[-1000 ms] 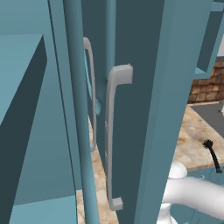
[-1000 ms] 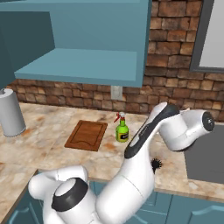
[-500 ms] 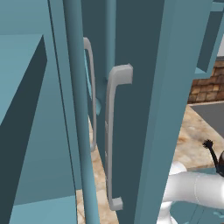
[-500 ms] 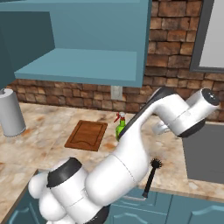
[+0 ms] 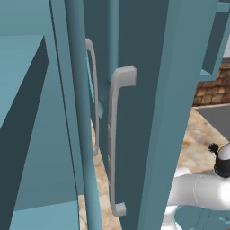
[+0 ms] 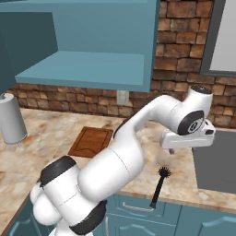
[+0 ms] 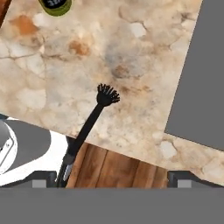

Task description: Grab the spray bottle from the cabinet, then place it next to the cutting board for sanitizing. Then grab the dish brush from the countertop next to the sink and place it next to the cutting board.

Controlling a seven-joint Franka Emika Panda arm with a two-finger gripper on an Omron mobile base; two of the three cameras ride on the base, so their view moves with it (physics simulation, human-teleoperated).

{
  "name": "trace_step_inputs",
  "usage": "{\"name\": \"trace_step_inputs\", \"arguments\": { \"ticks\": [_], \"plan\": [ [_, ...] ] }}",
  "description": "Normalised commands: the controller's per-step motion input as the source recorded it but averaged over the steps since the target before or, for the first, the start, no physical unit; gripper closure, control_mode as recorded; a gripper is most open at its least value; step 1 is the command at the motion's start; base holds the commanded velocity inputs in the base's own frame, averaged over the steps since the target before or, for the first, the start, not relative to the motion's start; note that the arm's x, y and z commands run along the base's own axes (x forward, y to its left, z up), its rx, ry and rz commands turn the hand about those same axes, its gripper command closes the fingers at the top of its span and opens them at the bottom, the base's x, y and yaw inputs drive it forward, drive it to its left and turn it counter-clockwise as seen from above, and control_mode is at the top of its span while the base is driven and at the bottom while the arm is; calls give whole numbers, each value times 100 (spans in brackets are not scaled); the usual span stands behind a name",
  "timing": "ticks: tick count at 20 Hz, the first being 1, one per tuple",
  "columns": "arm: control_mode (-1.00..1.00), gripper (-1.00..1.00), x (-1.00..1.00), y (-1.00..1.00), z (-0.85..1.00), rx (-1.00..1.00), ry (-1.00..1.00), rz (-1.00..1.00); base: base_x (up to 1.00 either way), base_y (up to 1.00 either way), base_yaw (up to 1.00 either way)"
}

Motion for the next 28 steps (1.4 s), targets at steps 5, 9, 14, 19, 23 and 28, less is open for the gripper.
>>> {"name": "trace_step_inputs", "arguments": {
  "ticks": [5, 9, 14, 19, 23, 28],
  "plan": [
    [-100, -100, 0, 1, -29, -13, 38, -13, 0, 0, 0],
    [-100, -100, -7, -2, -40, 0, 18, 0, 0, 0, 0],
    [-100, -100, -16, 9, -34, 1, 0, -3, 0, 0, 0],
    [-100, -100, -27, 18, -23, 7, -11, -7, 0, 0, 0],
    [-100, -100, -20, 37, -31, 4, -14, -11, 0, 0, 0],
    [-100, -100, -3, 58, -27, 0, -15, -12, 0, 0, 0]
  ]
}}
